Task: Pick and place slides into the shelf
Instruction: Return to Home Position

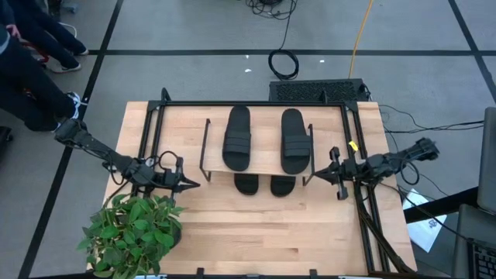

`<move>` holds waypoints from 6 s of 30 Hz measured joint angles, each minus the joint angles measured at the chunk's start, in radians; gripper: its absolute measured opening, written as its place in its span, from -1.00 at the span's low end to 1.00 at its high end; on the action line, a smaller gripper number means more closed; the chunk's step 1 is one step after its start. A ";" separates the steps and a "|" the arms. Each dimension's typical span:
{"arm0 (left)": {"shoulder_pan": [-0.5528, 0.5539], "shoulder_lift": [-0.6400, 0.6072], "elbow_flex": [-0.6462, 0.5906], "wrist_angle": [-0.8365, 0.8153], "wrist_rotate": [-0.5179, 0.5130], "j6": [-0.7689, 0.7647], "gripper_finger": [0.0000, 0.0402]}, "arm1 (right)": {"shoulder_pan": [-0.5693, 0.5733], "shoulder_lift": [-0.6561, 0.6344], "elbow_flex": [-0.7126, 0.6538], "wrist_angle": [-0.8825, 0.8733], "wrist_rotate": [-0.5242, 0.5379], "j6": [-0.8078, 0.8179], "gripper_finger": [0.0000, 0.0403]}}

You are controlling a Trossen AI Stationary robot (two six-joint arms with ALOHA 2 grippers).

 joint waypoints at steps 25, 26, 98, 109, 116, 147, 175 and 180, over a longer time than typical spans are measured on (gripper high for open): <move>0.000 0.000 0.000 -0.033 0.001 -0.055 -1.00 | 0.211 0.000 -0.029 0.035 -0.004 -0.058 -1.00; 0.000 0.000 0.000 -0.033 0.001 -0.048 -1.00 | 0.222 0.000 -0.044 0.050 -0.004 -0.050 -1.00; 0.252 -0.527 0.002 -0.319 0.265 0.114 -1.00 | 0.216 0.070 -0.067 0.074 0.006 0.048 -1.00; 0.246 -0.517 0.002 -0.333 0.314 0.056 -1.00 | 0.215 0.075 -0.067 0.067 0.028 0.061 -1.00; 0.246 -0.517 0.002 -0.335 0.314 -0.007 -1.00 | 0.215 0.075 -0.067 0.077 0.026 0.054 -1.00; 0.246 -0.517 -0.001 -0.294 0.312 -0.006 -1.00 | 0.215 0.075 -0.067 0.097 0.028 0.048 -1.00; 0.246 -0.517 -0.001 -0.293 0.312 -0.006 -1.00 | 0.215 0.075 -0.067 0.097 0.027 0.047 -1.00; 0.246 -0.517 -0.001 -0.293 0.312 -0.006 -1.00 | 0.215 0.075 -0.067 0.097 0.027 0.047 -1.00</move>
